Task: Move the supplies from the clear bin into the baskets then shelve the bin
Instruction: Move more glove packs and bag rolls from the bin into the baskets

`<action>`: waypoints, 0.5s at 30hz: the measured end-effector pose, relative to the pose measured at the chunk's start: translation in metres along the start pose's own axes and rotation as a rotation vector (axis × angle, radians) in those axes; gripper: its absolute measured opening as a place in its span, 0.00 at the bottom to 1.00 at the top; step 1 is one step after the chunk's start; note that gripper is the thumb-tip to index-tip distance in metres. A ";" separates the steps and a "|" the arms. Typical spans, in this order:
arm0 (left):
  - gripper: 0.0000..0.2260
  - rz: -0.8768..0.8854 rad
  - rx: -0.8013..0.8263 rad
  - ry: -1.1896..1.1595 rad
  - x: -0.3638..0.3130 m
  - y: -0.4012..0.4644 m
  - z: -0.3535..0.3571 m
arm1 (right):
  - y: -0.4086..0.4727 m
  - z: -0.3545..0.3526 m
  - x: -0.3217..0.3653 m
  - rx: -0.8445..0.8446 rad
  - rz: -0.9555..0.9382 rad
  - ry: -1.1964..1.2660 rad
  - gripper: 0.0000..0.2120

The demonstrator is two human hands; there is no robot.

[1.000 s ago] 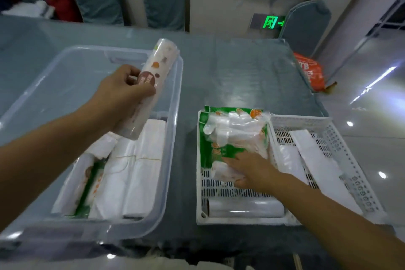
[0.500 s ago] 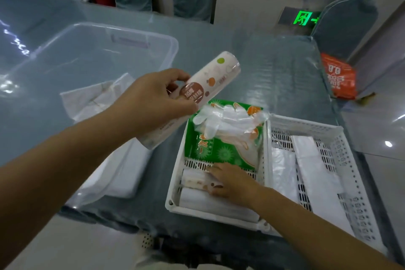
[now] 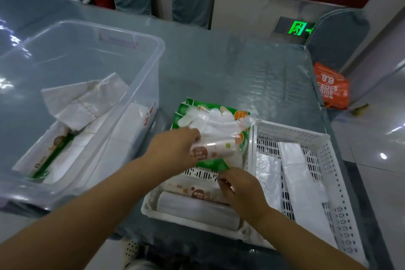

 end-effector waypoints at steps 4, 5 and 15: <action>0.14 0.131 0.033 0.090 -0.004 0.015 0.055 | -0.011 -0.011 -0.008 -0.037 0.042 -0.001 0.03; 0.15 0.159 0.038 0.095 -0.003 0.017 0.064 | -0.014 -0.012 -0.009 -0.033 0.057 -0.008 0.04; 0.20 0.159 0.109 -0.017 0.007 0.011 0.103 | -0.016 -0.009 -0.017 -0.029 0.066 -0.068 0.05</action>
Point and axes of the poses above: each hand's wrist, its own y-axis towards the middle knuckle, its own z-axis out of the palm, x = y × z, the point moved 2 cm from there along y, towards the middle knuckle, and after that the axes turned 15 degrees about -z, right-handed, at the moved point
